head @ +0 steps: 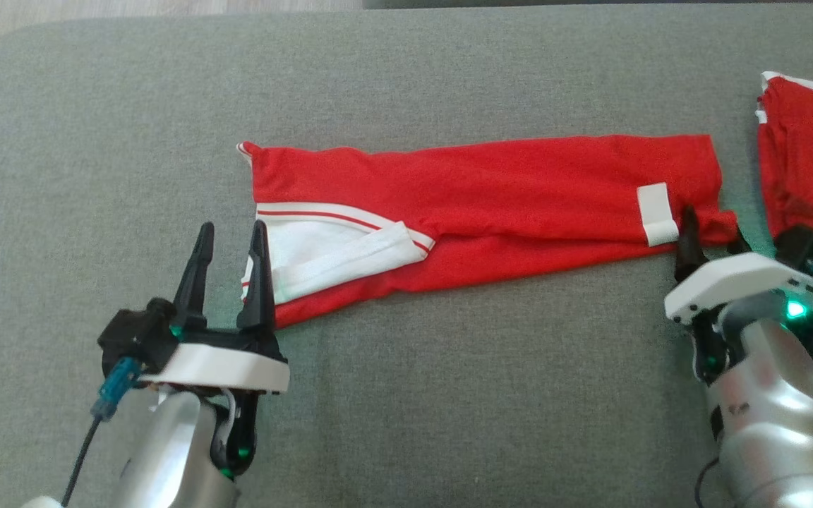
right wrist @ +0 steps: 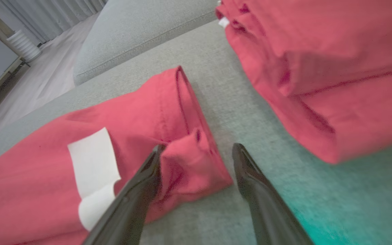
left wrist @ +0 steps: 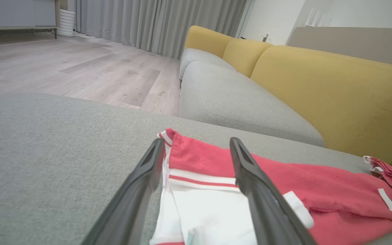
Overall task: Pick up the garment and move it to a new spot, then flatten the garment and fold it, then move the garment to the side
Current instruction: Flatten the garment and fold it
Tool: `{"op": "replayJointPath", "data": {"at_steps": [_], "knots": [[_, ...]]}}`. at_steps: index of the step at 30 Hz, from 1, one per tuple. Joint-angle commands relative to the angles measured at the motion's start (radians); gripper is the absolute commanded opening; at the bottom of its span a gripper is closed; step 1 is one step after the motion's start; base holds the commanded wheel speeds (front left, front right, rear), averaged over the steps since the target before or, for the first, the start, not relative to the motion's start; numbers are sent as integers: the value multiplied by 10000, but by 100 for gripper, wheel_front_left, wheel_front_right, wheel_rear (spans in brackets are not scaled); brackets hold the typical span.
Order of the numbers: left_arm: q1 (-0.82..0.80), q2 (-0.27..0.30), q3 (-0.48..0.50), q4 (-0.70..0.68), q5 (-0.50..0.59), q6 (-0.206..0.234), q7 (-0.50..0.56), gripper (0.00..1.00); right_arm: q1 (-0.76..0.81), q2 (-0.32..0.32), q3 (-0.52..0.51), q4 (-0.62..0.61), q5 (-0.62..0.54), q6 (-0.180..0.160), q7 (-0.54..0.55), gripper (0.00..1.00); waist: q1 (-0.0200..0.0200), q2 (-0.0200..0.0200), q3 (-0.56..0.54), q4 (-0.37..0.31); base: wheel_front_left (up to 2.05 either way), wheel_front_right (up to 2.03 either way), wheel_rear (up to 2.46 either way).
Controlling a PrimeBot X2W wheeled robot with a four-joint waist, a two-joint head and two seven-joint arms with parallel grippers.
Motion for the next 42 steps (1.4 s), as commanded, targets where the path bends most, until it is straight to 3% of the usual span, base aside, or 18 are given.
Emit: {"op": "replayJointPath", "data": {"at_steps": [1, 4, 5, 6, 7, 14, 22, 28, 35, 42], "knots": [[-474, 64, 418, -247, 80, -88, -93, 100, -362, 130, 423, 110, 102, -7, -72, 100, -1, 0, 38, 6, 0, 0, 0], [-538, 38, 512, -228, 131, -129, -93, 100, -608, 131, 855, 693, 276, -7, -239, 100, -1, 0, 112, -14, 0, 0, 0], [-548, 32, 534, -228, 142, -137, -93, 100, -658, 132, 961, 806, 309, -7, -281, 93, -1, 0, 122, -22, 0, 0, 0], [-556, 26, 551, -226, 152, -145, -93, 100, -705, 132, 1046, 910, 353, -7, -322, 43, -1, 0, 130, -28, 0, 0, 0], [-563, 21, 565, -222, 163, -152, -93, 100, -750, 132, 1132, 1005, 398, -7, -359, 0, -1, 0, 132, -36, 0, 0, 0], [-503, -16, 663, -165, 210, -186, -93, 100, -1016, 59, 1196, 1166, 289, -7, -848, 0, -1, 0, -20, -161, 0, 0, 0], [-371, -48, 690, -207, 220, -209, -93, 100, -929, -945, 600, 606, 124, -7, -1110, 0, -1, 0, -444, -382, 0, 0, 0], [-297, -64, 602, -305, 205, -217, -93, 100, -792, -1222, 307, 228, 161, -7, -1118, 0, -1, 0, -714, -517, 0, 0, 0], [-145, -78, 499, -444, 119, -222, -93, 100, -709, -811, 698, -483, 293, -7, -903, 0, -1, 0, -1148, -484, 0, 0, 0], [93, -82, 728, -622, 147, -182, -93, 100, -406, -44, 1887, -1497, 647, -7, -456, 0, -1, 0, -1653, -57, 0, 0, 0]]}}
